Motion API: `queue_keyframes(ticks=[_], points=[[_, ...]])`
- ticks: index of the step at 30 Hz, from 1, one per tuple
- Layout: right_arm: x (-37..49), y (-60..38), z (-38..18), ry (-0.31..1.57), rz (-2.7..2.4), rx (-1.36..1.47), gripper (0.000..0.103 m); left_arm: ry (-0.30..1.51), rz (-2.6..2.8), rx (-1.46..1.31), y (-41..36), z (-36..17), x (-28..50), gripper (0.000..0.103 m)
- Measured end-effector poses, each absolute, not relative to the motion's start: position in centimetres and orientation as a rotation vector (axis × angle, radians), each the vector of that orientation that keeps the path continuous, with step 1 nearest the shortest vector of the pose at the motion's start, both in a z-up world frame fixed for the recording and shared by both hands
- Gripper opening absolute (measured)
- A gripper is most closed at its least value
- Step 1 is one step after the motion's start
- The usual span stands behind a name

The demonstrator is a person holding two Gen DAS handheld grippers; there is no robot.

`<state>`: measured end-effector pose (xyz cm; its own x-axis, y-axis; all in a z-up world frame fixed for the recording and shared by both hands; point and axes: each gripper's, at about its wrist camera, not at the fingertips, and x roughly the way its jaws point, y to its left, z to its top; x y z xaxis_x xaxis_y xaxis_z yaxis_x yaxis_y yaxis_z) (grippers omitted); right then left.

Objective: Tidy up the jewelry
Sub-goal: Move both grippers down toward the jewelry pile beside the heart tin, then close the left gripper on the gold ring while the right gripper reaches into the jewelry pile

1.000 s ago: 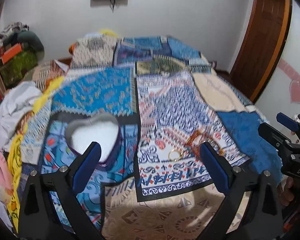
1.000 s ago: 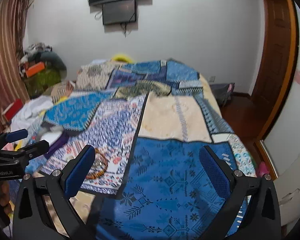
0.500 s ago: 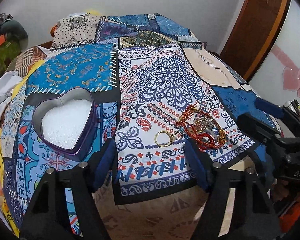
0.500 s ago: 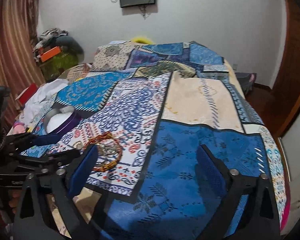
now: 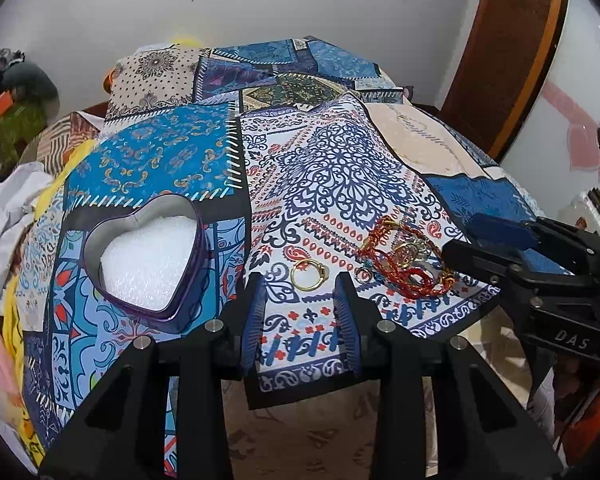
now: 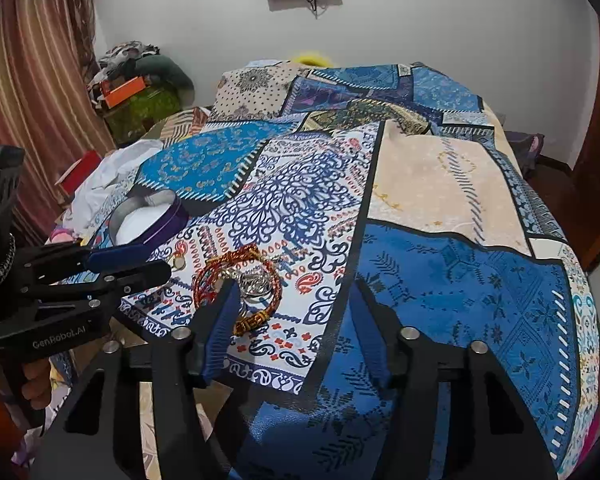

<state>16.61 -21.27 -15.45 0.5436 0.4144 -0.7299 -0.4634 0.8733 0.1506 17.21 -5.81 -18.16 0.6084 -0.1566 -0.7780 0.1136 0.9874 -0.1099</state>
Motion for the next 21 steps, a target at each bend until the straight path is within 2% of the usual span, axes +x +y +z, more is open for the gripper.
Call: queue_keyframes(ticks=[3,10,15,17,18,21], points=[[16.6,-20.9,-16.0,0.867,0.533,-0.079,0.037,0.893,-0.171,-0.027,-6.1,-17.9,17.2,0.029],[16.7,-20.6,-16.4,0.882,0.566,-0.098,0.027,0.918,-0.174,-0.047,-5.6,-18.5,17.9,0.028],[17.0,-20.3,-16.8,0.894,0.569,-0.111,0.024,0.935,-0.202,-0.103,-5.1,-19.3,18.4,0.028],[17.0,-20.1,-16.8,0.891,0.562,-0.128,0.019,0.934,-0.211,-0.108,-5.2,-19.4,18.4,0.028],[17.1,-20.0,-16.8,0.889,0.555,-0.136,0.014,0.933,-0.215,-0.109,-5.2,-19.4,18.4,0.028],[17.1,-19.9,-16.8,0.887,0.55,-0.142,0.01,0.927,-0.227,-0.112,-5.3,-19.4,18.4,0.028]])
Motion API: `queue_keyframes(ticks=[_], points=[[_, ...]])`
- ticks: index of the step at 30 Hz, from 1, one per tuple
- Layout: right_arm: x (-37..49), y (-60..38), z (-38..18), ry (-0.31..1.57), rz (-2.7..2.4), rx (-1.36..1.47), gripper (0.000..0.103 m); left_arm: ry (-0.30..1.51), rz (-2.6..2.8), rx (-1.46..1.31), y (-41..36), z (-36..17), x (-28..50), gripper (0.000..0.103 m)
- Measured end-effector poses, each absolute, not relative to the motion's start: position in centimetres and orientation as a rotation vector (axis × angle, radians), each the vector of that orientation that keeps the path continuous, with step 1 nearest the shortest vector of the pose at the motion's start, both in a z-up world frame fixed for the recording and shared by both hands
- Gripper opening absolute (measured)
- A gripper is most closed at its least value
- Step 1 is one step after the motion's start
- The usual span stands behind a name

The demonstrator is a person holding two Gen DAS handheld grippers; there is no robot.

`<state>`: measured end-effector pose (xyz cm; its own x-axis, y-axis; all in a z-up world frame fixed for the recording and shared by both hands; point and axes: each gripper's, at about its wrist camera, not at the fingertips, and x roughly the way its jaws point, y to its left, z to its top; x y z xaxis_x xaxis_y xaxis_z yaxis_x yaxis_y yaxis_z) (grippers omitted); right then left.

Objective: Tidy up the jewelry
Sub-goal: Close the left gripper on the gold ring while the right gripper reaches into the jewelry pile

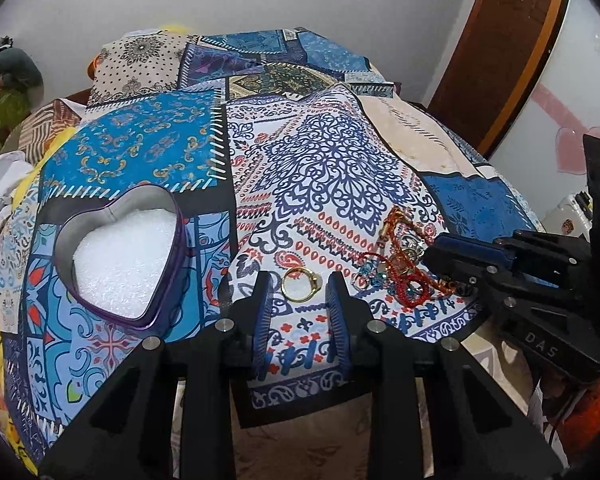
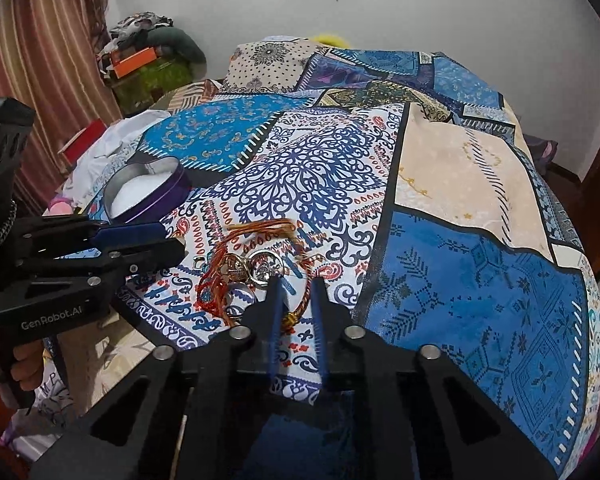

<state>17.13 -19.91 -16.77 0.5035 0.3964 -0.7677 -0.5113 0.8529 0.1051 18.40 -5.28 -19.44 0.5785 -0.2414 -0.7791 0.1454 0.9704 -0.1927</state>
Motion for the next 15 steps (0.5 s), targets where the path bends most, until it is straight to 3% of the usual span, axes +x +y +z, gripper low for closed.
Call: queue_keyframes(ticks=[4,15], points=[[17.1,-20.0,-16.6,0.89,0.536,-0.147,0.009,0.915,-0.232,-0.103,-5.5,-19.5,18.5,0.021],[17.0,-21.1,-14.5,0.906,0.549,-0.057,0.011,0.895,-0.256,-0.118,-5.2,-19.1,17.3,0.021]])
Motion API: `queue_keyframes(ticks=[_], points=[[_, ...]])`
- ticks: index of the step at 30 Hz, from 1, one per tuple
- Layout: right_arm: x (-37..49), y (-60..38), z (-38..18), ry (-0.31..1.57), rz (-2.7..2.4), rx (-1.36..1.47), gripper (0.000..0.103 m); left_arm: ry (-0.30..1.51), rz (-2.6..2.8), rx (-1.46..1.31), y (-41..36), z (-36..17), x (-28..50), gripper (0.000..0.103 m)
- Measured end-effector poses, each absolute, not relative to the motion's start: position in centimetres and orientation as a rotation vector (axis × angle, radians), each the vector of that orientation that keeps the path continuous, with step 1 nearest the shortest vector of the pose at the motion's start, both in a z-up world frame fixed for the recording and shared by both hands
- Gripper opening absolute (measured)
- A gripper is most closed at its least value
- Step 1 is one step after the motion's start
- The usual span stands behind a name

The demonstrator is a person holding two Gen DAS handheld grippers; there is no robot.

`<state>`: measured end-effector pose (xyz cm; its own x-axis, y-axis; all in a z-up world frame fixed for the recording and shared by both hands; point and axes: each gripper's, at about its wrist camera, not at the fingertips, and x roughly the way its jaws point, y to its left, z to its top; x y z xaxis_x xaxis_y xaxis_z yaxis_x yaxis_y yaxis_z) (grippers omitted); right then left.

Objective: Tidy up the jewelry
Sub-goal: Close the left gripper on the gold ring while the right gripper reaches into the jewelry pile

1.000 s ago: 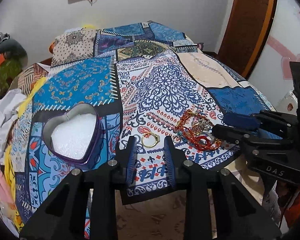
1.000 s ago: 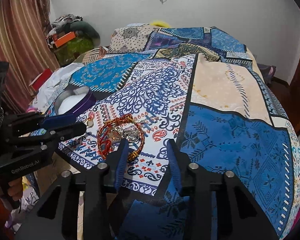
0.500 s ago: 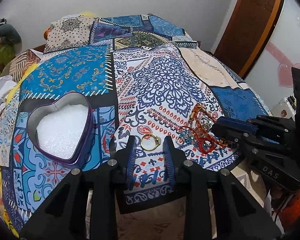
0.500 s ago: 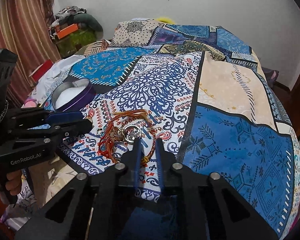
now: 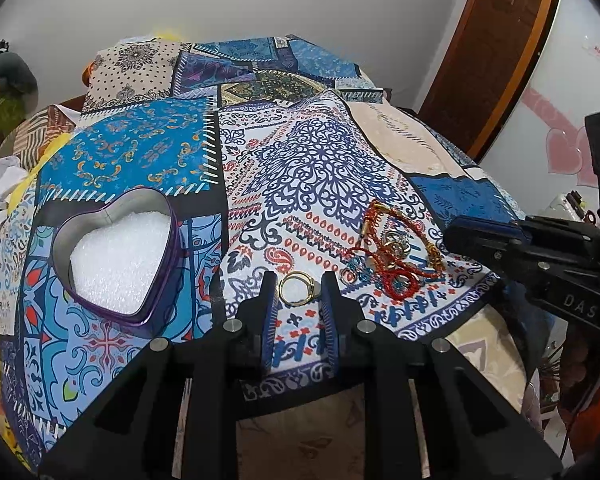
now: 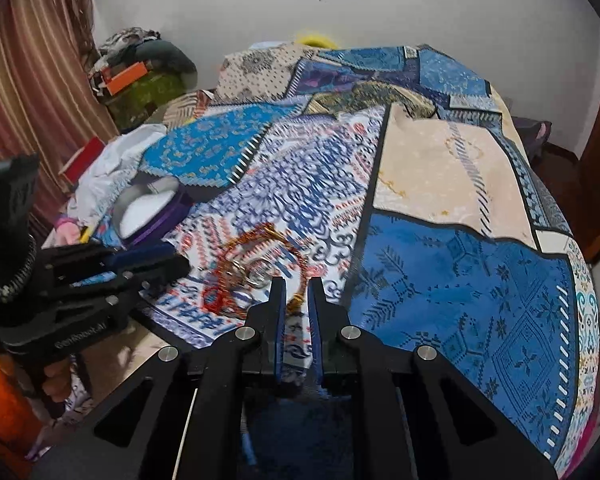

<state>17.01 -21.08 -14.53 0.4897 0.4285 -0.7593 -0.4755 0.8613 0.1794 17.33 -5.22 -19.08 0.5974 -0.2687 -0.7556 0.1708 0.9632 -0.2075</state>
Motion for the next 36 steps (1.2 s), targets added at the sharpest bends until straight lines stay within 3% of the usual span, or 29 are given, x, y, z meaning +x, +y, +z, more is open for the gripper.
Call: queue_keyframes(ticks=[4,36], points=[[17.3,-19.5,-14.6,0.906,0.58,-0.078,0.02,0.892,-0.255,-0.122,-4.9,-18.9,16.9,0.021],[17.3,-16.4,-14.8,0.927,0.645,-0.11,0.02,0.859,-0.229,-0.107,-3.9,-18.0,15.2,0.021]])
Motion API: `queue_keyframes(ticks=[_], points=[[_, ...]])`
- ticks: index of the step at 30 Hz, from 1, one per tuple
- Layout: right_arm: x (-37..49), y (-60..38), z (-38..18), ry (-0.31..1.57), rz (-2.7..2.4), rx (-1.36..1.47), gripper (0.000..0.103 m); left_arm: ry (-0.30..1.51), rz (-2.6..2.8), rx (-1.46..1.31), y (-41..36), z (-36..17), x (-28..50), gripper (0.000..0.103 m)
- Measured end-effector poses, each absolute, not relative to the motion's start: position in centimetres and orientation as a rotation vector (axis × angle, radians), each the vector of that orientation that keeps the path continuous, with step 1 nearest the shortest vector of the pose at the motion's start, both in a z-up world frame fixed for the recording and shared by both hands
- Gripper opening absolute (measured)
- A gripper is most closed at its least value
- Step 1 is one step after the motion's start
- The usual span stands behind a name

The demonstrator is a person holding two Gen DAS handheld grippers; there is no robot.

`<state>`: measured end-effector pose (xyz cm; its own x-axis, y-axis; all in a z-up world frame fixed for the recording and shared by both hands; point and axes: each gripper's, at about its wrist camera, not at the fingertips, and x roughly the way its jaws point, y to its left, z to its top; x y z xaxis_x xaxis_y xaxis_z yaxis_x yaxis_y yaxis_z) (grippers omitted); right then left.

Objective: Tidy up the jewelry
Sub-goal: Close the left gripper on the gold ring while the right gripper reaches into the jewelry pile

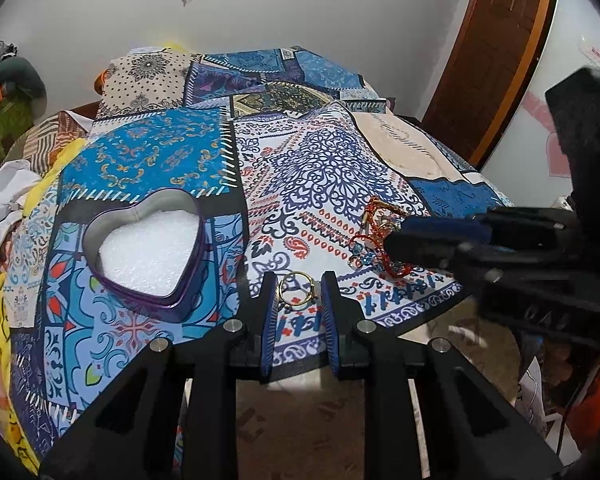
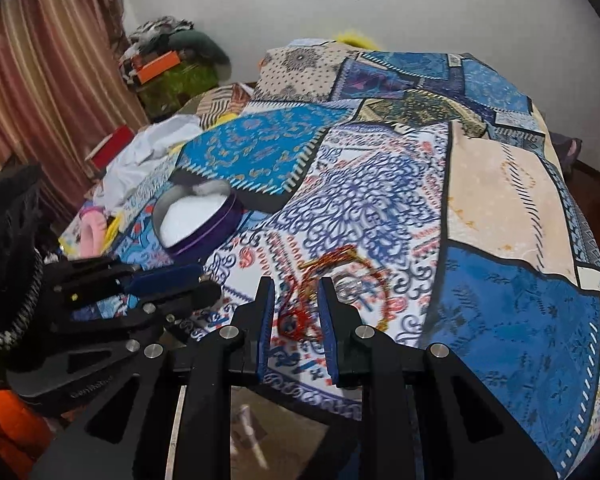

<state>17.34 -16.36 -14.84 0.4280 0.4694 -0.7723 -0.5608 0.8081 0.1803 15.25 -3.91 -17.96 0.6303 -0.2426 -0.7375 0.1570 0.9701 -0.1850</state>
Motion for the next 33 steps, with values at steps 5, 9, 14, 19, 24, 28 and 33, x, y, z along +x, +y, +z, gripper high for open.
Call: queue_keyframes(ticks=[5,9,14,19,24,28,33], points=[[17.4,-16.3,-16.1,0.938,0.614,-0.122,0.014,0.861,-0.216,-0.114,-3.3,-18.0,14.8,0.021],[17.0,-16.8,-15.4,0.911,0.61,-0.107,0.005,0.858,-0.209,-0.116,-3.1,-17.8,14.7,0.021],[16.6,-17.1,-14.7,0.89,0.608,-0.096,0.004,0.847,-0.208,-0.115,-3.4,-17.2,14.4,0.021],[16.5,-18.0,-14.0,0.882,0.565,-0.092,0.004,0.832,-0.203,-0.104,-3.5,-16.5,13.8,0.021],[16.2,-18.4,-14.4,0.988,0.627,-0.026,0.011,0.825,-0.204,-0.103,-3.6,-16.0,13.2,0.021],[15.4,-17.9,-14.8,1.0,0.642,-0.039,0.034,0.827,-0.206,-0.105,-3.5,-16.0,13.0,0.021],[16.1,-17.2,-15.8,1.013,0.64,-0.038,0.034,0.833,-0.202,-0.113,-3.1,-16.3,12.9,0.021]])
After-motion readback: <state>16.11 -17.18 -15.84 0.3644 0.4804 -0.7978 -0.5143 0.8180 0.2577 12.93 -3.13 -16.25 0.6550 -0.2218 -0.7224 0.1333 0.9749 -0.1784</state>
